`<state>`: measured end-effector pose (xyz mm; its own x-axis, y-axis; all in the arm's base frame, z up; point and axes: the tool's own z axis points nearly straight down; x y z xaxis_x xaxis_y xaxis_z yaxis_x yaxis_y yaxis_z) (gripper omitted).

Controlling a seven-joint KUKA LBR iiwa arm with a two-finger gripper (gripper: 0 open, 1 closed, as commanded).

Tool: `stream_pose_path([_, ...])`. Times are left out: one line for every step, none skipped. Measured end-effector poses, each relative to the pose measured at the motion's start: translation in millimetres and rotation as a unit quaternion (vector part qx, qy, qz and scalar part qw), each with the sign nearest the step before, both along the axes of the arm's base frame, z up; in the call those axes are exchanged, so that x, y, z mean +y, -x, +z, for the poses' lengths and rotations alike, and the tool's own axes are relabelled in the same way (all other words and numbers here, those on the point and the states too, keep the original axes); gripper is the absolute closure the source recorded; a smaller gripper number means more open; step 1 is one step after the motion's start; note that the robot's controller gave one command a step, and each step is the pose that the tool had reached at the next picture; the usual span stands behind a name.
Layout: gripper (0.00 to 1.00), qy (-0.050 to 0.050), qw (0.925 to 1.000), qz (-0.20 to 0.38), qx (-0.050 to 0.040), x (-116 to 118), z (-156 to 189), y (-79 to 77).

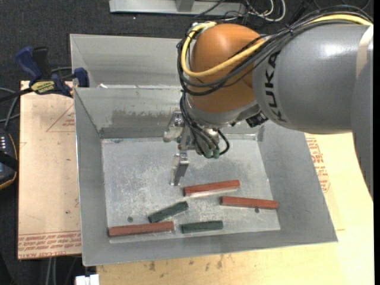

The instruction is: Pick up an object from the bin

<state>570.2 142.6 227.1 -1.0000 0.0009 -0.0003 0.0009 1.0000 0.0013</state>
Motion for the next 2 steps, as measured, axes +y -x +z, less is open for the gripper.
stream_pose_path([0.00,0.000,1.0000,0.000,0.0000,0.0,0.0,0.0])
stream_pose_path([0.00,0.000,0.9998,0.017,-0.0031,-4.5,-45.8,28.2])
